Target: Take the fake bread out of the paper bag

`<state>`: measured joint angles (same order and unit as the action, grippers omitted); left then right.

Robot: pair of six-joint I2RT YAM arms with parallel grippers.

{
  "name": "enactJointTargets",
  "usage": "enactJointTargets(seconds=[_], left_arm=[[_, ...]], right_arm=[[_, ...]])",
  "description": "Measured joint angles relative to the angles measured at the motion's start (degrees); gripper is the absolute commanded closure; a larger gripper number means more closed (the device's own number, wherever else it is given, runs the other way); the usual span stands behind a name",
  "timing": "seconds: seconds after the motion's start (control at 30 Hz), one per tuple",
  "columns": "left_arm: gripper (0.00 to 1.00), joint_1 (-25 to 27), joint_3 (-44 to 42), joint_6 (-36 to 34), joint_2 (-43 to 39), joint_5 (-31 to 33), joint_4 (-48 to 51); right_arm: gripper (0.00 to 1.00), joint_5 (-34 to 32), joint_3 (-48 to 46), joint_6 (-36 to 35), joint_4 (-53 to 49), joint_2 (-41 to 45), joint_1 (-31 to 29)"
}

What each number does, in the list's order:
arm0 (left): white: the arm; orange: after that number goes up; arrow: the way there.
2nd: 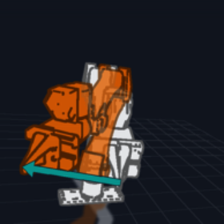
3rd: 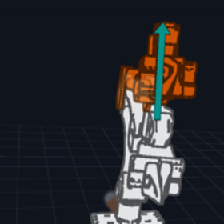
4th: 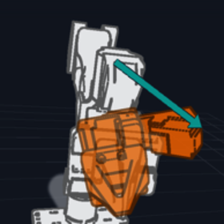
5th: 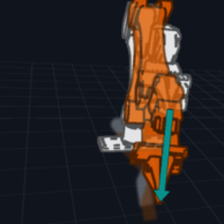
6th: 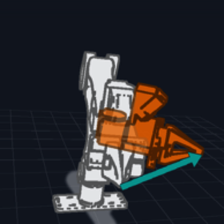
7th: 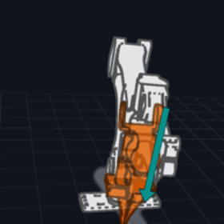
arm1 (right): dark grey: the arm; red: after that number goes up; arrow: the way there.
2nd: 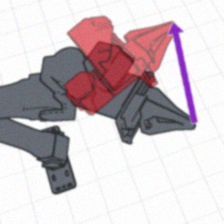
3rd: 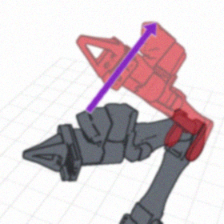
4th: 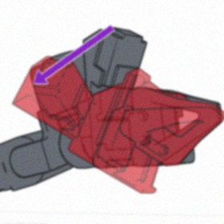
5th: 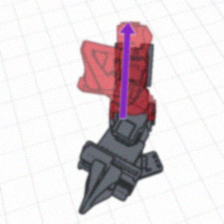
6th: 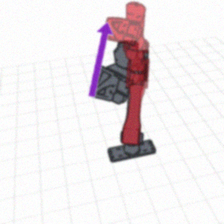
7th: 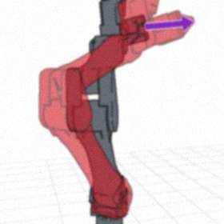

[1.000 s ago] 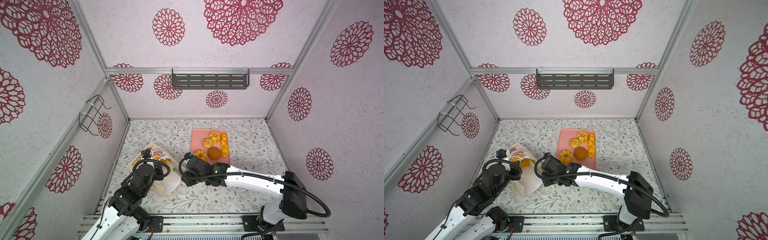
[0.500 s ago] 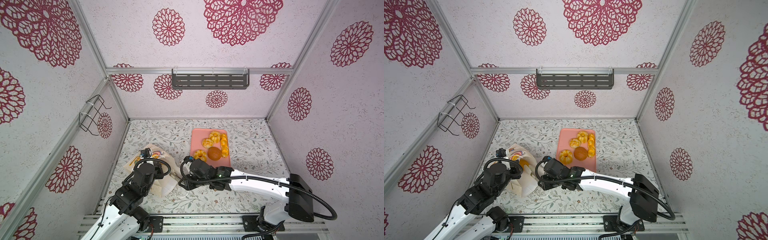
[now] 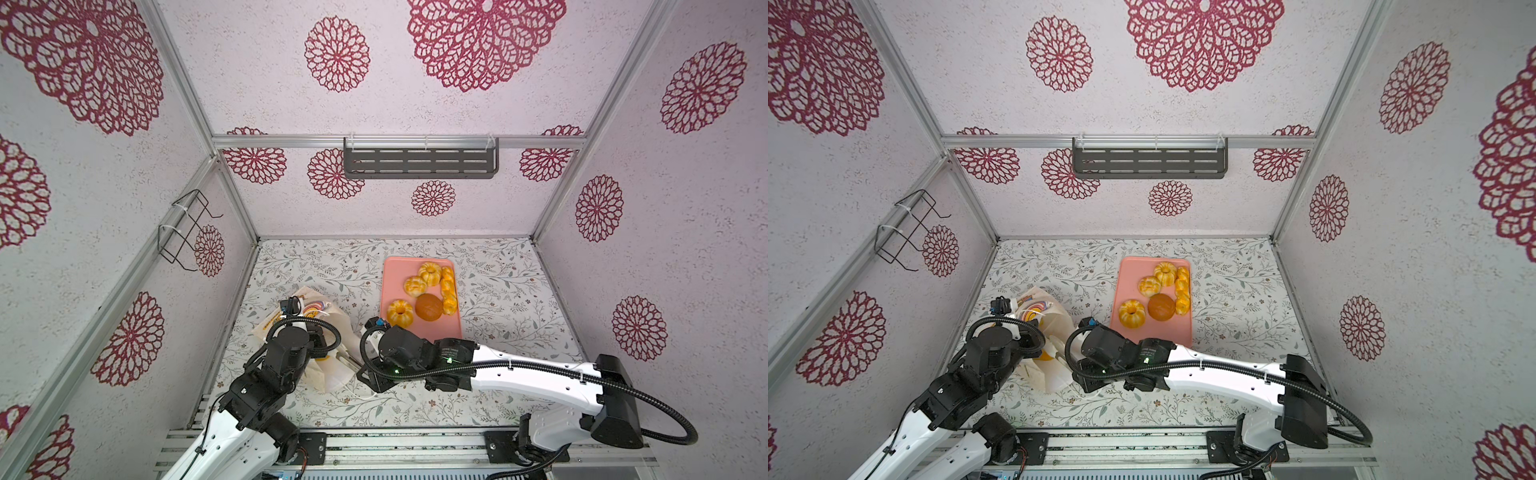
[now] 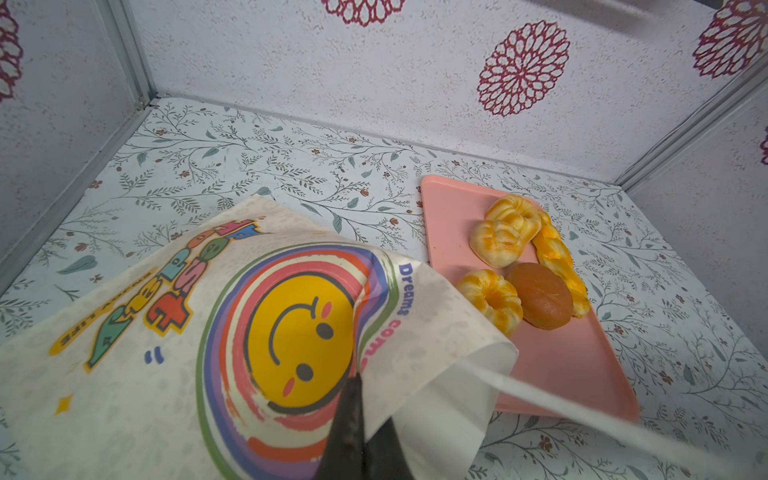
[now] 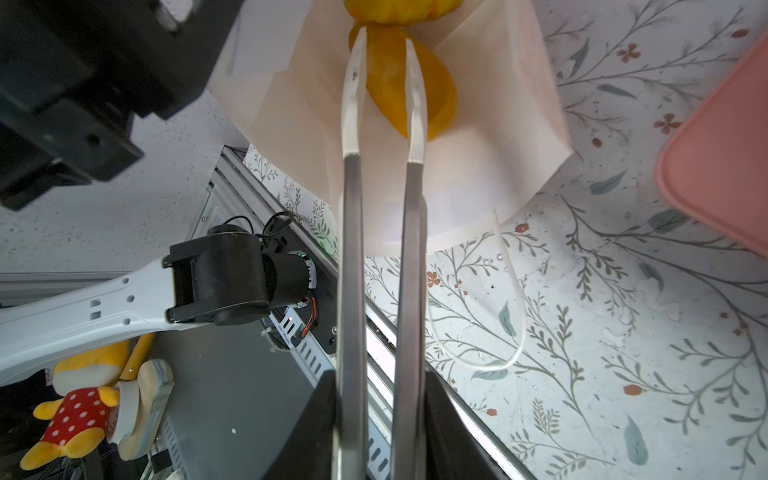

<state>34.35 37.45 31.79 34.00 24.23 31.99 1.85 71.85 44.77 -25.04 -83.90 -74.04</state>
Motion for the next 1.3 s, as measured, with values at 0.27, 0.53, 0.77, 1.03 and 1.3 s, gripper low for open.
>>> enactJointTargets(seconds=[0.27, 0.53, 0.77, 1.03, 1.3], left_arm=[[1.00, 0.0, 0.0, 0.0, 0.0, -0.2, 0.0], [1.00, 0.0, 0.0, 0.4, 0.2, -0.4, -0.1], [1.00, 0.1, 0.0, 1.2, 0.8, -0.5, -0.7], [1.00, 0.2, 0.0, 1.2, 1.1, -0.6, -1.1], [1.00, 0.2, -0.5, 1.3, 1.1, -0.6, -1.4]], right_arm=[[0.67, -2.1, 0.6, -1.8, -3.7, 0.0, 1.3], [0.65, -1.9, -1.0, -2.2, -3.9, -0.9, 4.9], [0.64, -1.5, -1.1, -1.4, -1.5, -4.7, 6.3], [0.63, -0.1, -3.0, 0.9, 3.5, -6.9, 6.6], [0.64, 1.9, -3.2, 3.5, 8.2, -9.1, 8.4]])
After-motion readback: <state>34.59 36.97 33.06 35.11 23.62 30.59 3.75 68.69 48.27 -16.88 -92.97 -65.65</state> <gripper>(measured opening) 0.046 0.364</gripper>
